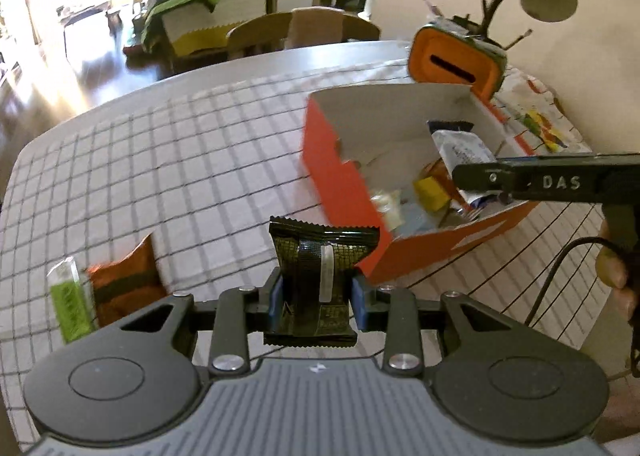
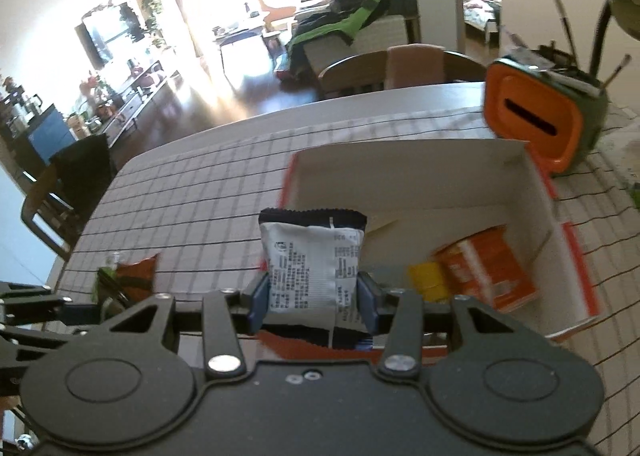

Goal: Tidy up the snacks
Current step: 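Carry the dark candy and white sachet into the orange box with both tools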

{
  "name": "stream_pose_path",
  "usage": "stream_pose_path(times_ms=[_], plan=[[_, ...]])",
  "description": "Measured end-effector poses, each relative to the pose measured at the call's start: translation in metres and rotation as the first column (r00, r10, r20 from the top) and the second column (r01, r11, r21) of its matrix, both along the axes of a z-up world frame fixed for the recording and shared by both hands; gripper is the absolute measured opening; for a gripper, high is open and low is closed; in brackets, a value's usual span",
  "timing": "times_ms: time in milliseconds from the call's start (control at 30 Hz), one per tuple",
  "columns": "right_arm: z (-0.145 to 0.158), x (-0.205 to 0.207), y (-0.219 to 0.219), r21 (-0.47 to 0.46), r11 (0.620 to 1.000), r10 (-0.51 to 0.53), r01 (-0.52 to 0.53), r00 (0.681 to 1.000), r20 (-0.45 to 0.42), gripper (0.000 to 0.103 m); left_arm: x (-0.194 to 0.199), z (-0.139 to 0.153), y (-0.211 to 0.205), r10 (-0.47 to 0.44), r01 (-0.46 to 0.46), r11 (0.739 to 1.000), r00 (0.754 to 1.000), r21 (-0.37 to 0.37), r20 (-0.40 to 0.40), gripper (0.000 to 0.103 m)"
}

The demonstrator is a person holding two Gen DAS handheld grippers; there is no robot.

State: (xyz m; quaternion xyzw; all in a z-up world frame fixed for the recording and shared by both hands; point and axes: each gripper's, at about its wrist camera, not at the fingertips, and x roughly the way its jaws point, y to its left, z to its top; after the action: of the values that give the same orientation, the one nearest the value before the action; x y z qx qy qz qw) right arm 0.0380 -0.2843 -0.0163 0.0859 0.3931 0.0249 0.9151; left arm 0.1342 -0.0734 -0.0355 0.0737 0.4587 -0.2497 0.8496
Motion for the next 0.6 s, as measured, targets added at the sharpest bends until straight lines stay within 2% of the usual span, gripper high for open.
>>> stream_pose_path(times_ms=[267, 600], plan=[[-0.006, 0.005, -0.042, -0.019, 0.998, -0.055, 0.055, 0.998, -0.005, 0.045, 0.016, 0.001, -0.056, -0.026, 0.026, 1.0, 1.0, 0.01, -0.014, 0.033], [-0.017, 0.011, -0.082, -0.077, 0.994, -0.083, 0.081, 0.996, -0.024, 0.045, 0.046, -0.013, -0.112, -0.034, 0.037, 0.998, 0.997, 0.043, -0.065, 0.033]])
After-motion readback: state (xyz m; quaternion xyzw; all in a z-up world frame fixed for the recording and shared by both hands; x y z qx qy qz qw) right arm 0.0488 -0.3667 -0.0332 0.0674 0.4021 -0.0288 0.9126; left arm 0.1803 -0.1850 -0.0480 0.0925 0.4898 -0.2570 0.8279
